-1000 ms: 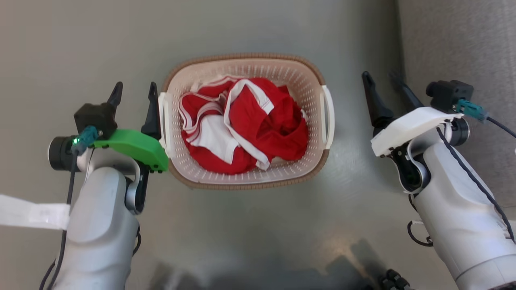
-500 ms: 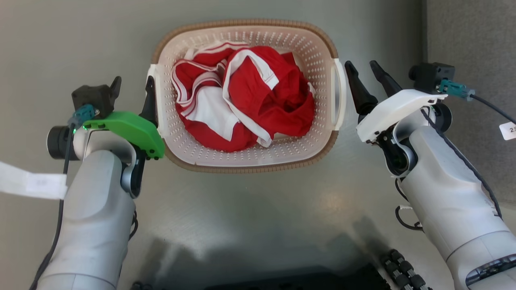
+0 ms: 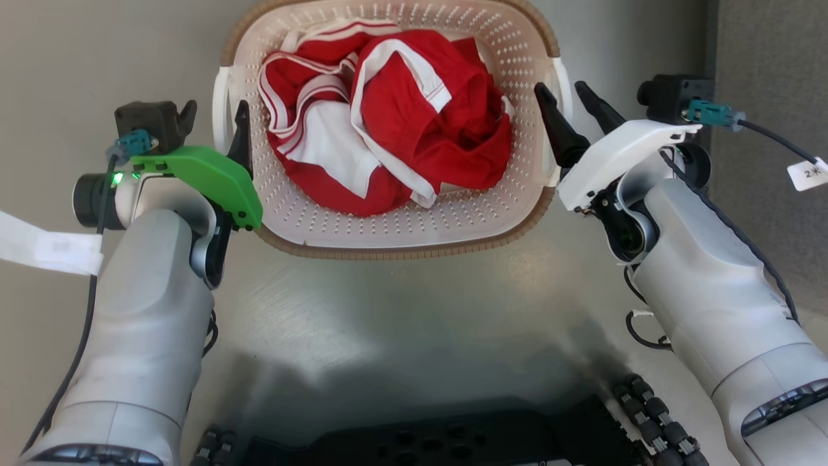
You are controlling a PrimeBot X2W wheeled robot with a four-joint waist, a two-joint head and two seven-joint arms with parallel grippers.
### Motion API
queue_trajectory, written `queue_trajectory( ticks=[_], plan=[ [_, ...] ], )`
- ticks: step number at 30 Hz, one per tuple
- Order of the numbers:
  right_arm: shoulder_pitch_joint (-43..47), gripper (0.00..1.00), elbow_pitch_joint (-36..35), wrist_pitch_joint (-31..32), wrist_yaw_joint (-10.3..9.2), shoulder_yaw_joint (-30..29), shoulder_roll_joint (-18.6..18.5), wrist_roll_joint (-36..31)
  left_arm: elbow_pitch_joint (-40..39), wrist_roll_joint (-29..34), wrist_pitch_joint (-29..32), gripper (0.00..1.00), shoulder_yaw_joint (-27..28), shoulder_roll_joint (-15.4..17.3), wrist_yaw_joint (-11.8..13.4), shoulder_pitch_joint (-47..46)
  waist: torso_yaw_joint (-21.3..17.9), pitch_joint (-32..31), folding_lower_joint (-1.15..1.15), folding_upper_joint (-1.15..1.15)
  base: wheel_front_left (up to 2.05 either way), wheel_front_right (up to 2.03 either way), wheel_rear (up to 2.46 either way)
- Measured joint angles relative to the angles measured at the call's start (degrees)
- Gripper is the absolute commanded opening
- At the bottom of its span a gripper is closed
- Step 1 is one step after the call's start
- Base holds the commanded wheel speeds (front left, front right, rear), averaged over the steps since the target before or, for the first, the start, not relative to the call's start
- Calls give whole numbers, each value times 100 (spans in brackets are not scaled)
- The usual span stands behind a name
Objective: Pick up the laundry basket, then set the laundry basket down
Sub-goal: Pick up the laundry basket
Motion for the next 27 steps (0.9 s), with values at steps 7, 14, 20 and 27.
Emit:
queue_trajectory(
  ticks=[7,14,20,27],
  plan=[
    [-210,100,198,79,0,218,5,115,250,-55,62,100,-98,-3,-23,-244,8,258,0,0,0,0,0],
    [-346,100,315,130,1,402,12,282,444,-130,99,100,-216,-4,-56,-372,37,417,0,0,0,0,0],
    [-438,3,403,129,1,567,16,415,583,-162,80,36,-280,-27,-105,-438,64,451,0,0,0,0,0],
    [-476,0,466,120,-55,695,90,604,710,-354,-68,0,-327,-74,-133,-515,69,433,-1,0,0,0,0]
  ],
)
